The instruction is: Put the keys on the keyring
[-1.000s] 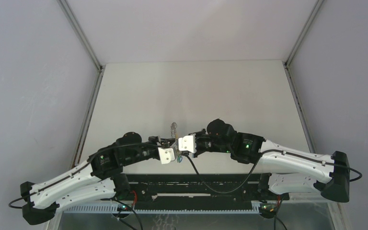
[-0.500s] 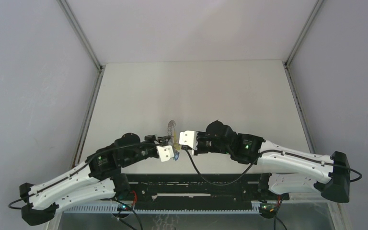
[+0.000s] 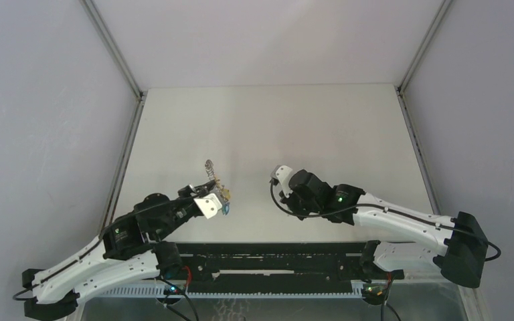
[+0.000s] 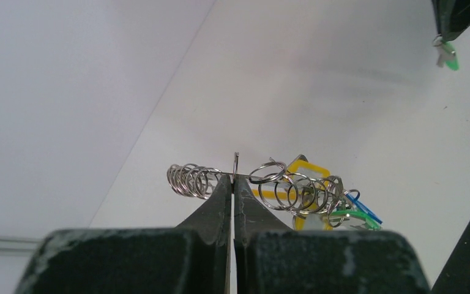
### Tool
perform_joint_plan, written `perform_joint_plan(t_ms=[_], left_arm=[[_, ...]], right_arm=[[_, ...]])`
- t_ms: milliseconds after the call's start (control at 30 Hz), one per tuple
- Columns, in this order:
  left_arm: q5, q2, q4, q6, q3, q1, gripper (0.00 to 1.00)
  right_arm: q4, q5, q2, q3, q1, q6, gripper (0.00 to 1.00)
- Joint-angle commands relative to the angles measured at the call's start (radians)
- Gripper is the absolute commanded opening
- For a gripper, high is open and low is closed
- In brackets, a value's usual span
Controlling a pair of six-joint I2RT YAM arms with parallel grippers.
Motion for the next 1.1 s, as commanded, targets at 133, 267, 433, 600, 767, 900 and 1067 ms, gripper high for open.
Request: perform_joint_plan(t_ms=[133,267,433,600,767,900,1067], left_arm=[[-0.058,-0.021,0.053,-0.008,-0.008,0.0,0.0],[-0.036,-0.021,0.065,-0.011,-0.013,0.008,0.0],[0.037,-0.026,0.082,-0.033,-0.019,0.056,0.0],[0.11,-0.032,0.094,-0.047,-0.018,0.113,0.0],[0.124,-0.035,0.1,-0.051,-0.024,0.124,0.0],[0.136,-0.029,0.102,-0.053,-0.024,0.125,0.0],[0.138,-0.029,0.105,-0.054,-0.026,0.126,0.0]], right_arm=[[-0.103,0.008,0.069,-0.005,-0.059,0.241,0.0],[-0.08,-0.01,0.166,0.021,-0.108,0.233,0.0],[-0.017,0.011,0.317,0.087,-0.145,0.19,0.0],[0.025,0.007,0.466,0.167,-0.17,0.155,0.0],[0.066,0.004,0.554,0.228,-0.177,0.133,0.0],[0.069,-0.008,0.608,0.267,-0.193,0.136,0.0],[0.063,-0.003,0.617,0.273,-0.197,0.153,0.03]])
